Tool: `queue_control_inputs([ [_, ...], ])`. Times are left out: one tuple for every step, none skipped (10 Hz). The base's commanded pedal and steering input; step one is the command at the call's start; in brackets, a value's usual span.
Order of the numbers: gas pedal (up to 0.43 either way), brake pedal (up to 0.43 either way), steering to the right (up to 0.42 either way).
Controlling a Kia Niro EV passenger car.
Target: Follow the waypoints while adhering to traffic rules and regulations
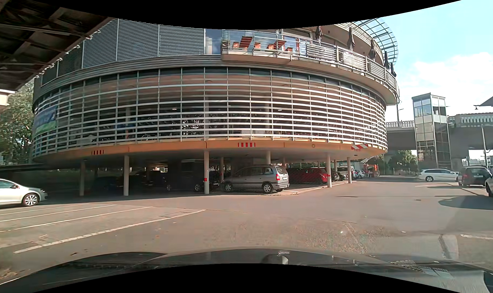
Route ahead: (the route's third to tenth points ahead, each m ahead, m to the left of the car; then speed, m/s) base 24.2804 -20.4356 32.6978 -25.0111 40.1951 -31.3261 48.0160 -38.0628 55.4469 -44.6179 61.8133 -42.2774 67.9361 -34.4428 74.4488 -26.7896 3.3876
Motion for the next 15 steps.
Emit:
queue_control_inputs([
  [0.047,0.0,0.175],
  [0.047,0.0,0.197],
  [0.059,0.0,0.215],
  [0.059,0.0,0.241],
  [0.059,0.0,0.263],
  [0.059,0.0,0.278],
  [0.059,0.0,0.286],
  [0.059,0.0,0.291],
  [0.059,0.0,0.289],
  [0.059,0.0,0.283],
  [0.059,0.0,0.28],
  [0.059,0.0,0.28],
  [0.059,0.0,0.277],
  [0.059,0.0,0.275],
  [0.059,0.0,0.273],
])
